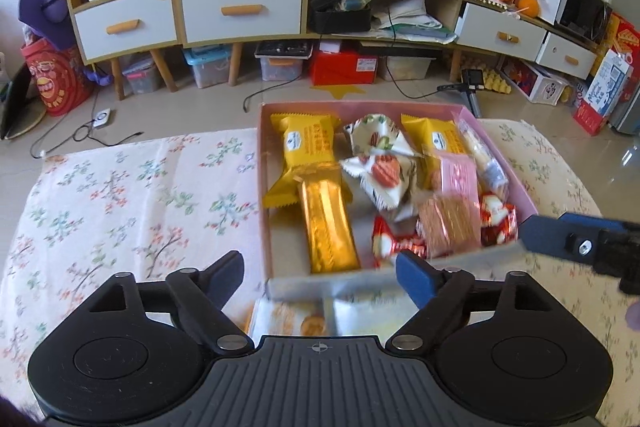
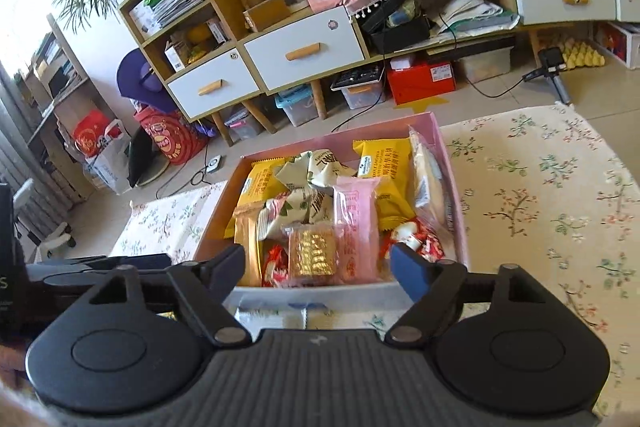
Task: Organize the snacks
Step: 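Open both tools to drop the packets into the box and withdraw, then grasp the yellow chip bag with the left tool while the right tool grasps the white-yellow cake packet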
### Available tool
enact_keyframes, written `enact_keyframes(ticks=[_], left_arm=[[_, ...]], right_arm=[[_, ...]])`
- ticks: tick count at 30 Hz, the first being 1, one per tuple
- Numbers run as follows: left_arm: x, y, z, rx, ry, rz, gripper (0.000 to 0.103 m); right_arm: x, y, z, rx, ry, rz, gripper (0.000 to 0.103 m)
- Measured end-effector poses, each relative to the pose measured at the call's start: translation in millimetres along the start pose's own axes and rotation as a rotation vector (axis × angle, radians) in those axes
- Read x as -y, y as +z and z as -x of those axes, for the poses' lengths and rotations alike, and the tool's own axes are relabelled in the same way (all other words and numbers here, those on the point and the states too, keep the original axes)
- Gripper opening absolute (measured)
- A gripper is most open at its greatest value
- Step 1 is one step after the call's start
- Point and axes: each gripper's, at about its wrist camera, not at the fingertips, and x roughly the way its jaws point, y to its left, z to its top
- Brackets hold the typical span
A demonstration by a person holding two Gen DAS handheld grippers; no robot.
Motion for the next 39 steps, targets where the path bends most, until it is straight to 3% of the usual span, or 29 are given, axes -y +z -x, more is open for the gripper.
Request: enact_keyframes(ticks=[8,15,22,29,34,39], left_arm=[[-9,-32,30,0.000,-0.004,0.021,0.095],[-17,-63,48,0.005,0.009,0.028,0.099],[-27,-93,52,0.027,0.011,0.014,0.100],[-35,-116,45,0.076,0.015,-0.103,0.100],[-49,-119,34,0.104,-0.002,-0.131,0.100],[-60,-115,20,0.125,-0.008,-0.149,0.100]], right_arm=[[1,-11,16,-0.006,-0.053,0.066,0.097],[-5,-29,26,0.004,-0.107,0.180,0.101],[-2,-41,31,0.016,-0.103,0.233,0.103],[-16,-65,24,-0.003,-0.061,0.410,0.103],[-24,-72,19,-0.005,-0.001,0.448,0.103],[-27,-74,3,-0.018,0.000,0.447,0.103]])
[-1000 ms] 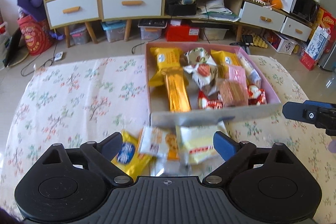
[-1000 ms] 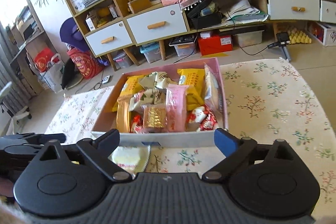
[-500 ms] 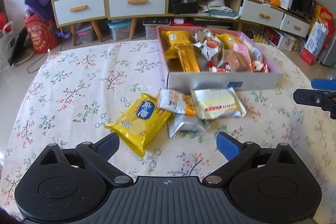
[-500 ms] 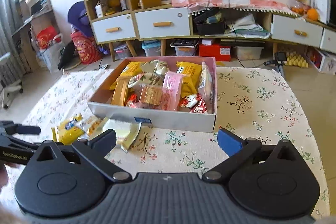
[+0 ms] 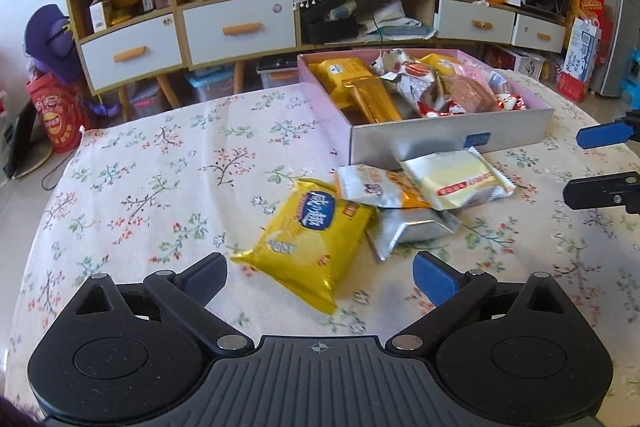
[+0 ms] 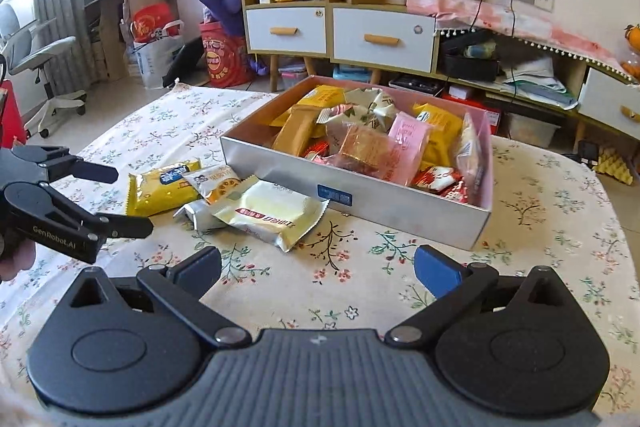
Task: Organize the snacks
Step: 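Grasp the yellow chip bag with the left tool while the right tool grasps the white-yellow cake packet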
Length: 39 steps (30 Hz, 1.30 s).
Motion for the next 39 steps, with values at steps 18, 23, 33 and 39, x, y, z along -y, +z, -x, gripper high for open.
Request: enact_keyframes(ticks=[18,23,33,39], left_arm=[[-5,8,-32,-0.031,-0.025,0.004,0.084],[-3,10,-28,-0.039,-0.032,0.010,0.061],[-3,11,-21,-0.085,-0.011,0.027,0.058],[-3,10,-16,-0.123,0.010,0.037,0.058]], right_arm=[[-4,14,-54,-0.069,0.077,-0.115,0.077],[-8,17,-53,-0.062,0.074,-0.119,0.051],[-1,19,-43,-0.069,0.074,-0.116,0.013],[-12,14,-37,-0.109,0.136,-0.077,0.012]])
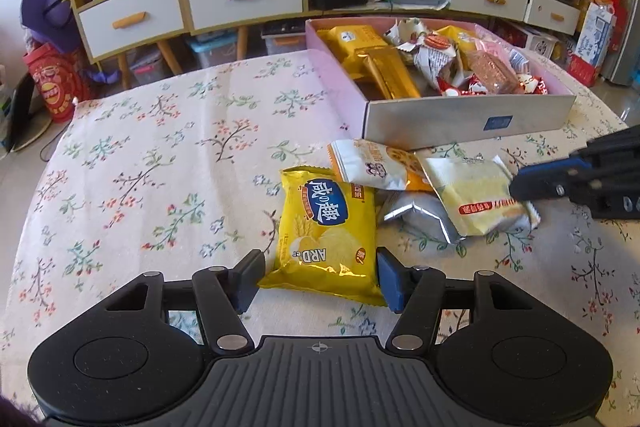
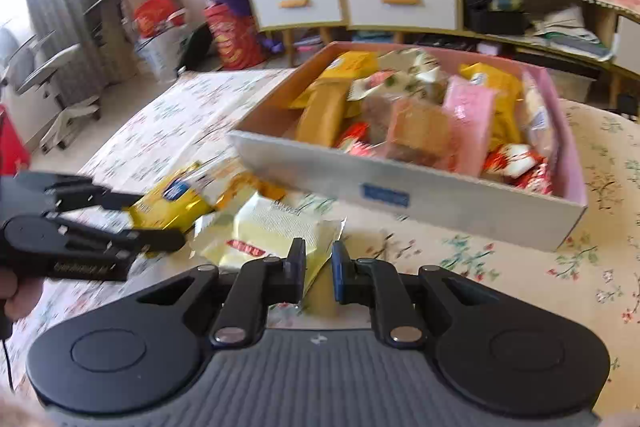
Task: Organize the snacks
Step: 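Grasp the yellow chip bag with the left tool while the right tool grasps the white-yellow cake packet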
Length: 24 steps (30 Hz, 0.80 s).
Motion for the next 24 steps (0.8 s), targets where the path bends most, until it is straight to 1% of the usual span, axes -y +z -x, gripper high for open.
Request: enact_keyframes(ticks=[4,7,8,9,10,11,12,13,14,15,16,17,18,20,24], left_arm=[[-2,-2,4,-0.024,0.014,0.000,0.058],[-2,-4,7,-0.030,0.032,-0.015,0.058],[-2,-5,8,-0.031,0.034,-0.022,0.059],[-2,-6,9,-0.032,0.035,-0.028,0.059],[-3,-6,9,-0.031,0.031,-0.029,0.060],[-3,-7,10,-0.026,0.028,-0.028,0.061],[-3,-8,10,-0.020,0.025,-0.031,0.061],[-4,-8,11,-0.017,0.023,-0.035,0.063],[-3,-9,11,-0.010,0.021,-0.040,0.069],[-2,-10,10,0.000,0.024,-0.045,0.072],[-1,-10,10,0.009,0.029,-0.051,0.078],[0,-10,9,0.015,0.032,-0.056,0.081],[1,-9,8,0.018,0.036,-0.059,0.081],[2,-8,5,0.021,0.041,-0.058,0.082],[-1,-7,0,0.034,0.039,-0.026,0.082]], right_arm=[[-15,-3,-1,-0.056,0.064,0.038,0.012],[-30,-5,-1,-0.078,0.098,0.106,0.013],[-34,-5,0,-0.080,0.093,0.131,0.019],[-36,-5,0,-0.079,0.084,0.151,0.032],[-39,-5,-1,-0.076,0.072,0.171,0.039],[-40,-5,-1,-0.071,0.060,0.188,0.054],[-41,-5,-2,-0.064,0.052,0.204,0.060],[-42,-4,-2,-0.060,0.046,0.219,0.062],[-44,-4,-3,-0.058,0.041,0.231,0.067],[-45,-4,-4,-0.055,0.032,0.244,0.072],[-46,-4,-5,-0.048,0.022,0.254,0.075],[-47,-4,-7,-0.040,0.013,0.264,0.080],[-47,-7,-8,-0.036,0.007,0.274,0.082],[-50,-7,-14,-0.037,-0.012,0.303,0.083],[-53,-8,-22,-0.036,-0.052,0.343,0.083]])
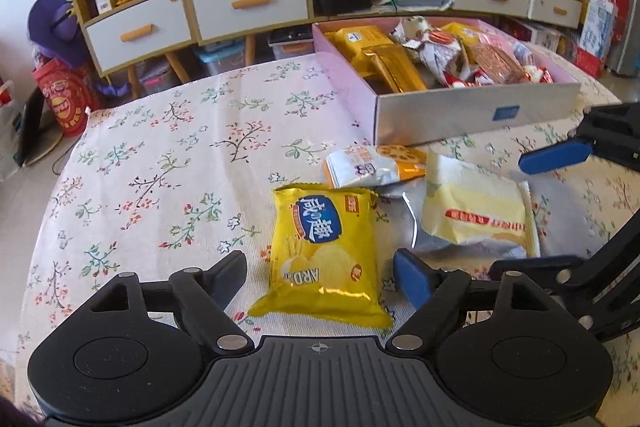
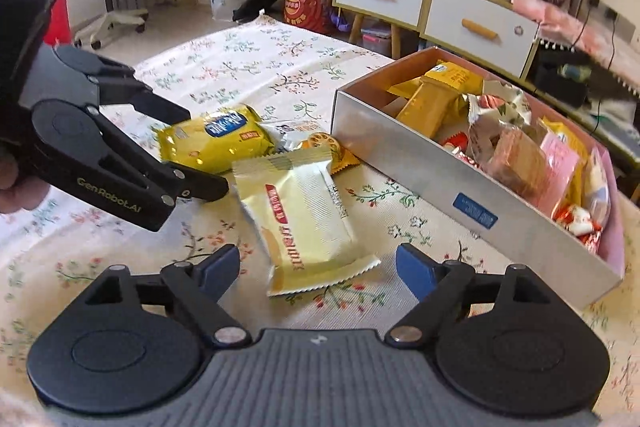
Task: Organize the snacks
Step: 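Grasp the yellow chip bag with the left tool while the right tool grasps the white-yellow cake packet, then carry both packets into the pink box and open both tools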
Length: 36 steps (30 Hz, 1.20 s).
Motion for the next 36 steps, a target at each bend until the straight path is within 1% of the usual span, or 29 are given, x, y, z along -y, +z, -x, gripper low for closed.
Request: enact_keyframes(ticks=[4,6,7,9,10,11,12,14,20,25,29,33,34,36], left_arm=[[-6,1,-3,0.004,0.003,0.051,0.081],[-9,1,-3,0.007,0.004,0.071,0.078],[-10,2,-3,0.008,0.005,0.083,0.076],[-12,2,-3,0.006,-0.004,0.095,0.069],[-12,3,-3,0.005,-0.004,0.096,0.063],[-11,3,-3,0.004,-0.001,0.094,0.055],[-10,4,-3,0.003,0.003,0.093,0.051],[-11,6,-2,-0.002,0.018,0.107,0.048],[-21,9,0,-0.014,0.038,0.177,0.045],[-29,13,6,0.003,0.052,0.223,0.039],[-31,17,9,0.012,0.049,0.249,0.033],[-29,19,8,-0.006,0.028,0.219,0.034],[-28,19,7,-0.008,0.030,0.211,0.037],[-25,16,6,-0.012,0.042,0.187,0.040]], right_arm=[[2,0,-5,0.002,0.000,-0.025,0.081],[3,1,-5,0.011,0.004,-0.034,0.074],[3,0,-4,0.015,0.006,-0.037,0.073],[3,1,-4,0.027,0.013,-0.047,0.062],[3,1,-3,0.032,0.014,-0.047,0.059],[2,1,-2,0.035,0.014,-0.043,0.052],[2,2,-1,0.035,0.017,-0.040,0.045],[3,2,0,0.032,0.022,-0.044,0.044],[5,1,4,0.028,0.023,-0.043,0.044],[11,1,11,0.043,0.018,-0.052,0.044],[17,2,20,0.066,0.016,-0.072,0.044],[23,3,27,0.083,0.003,-0.091,0.044],[24,2,28,0.085,-0.001,-0.097,0.044],[27,1,29,0.082,-0.005,-0.111,0.044]])
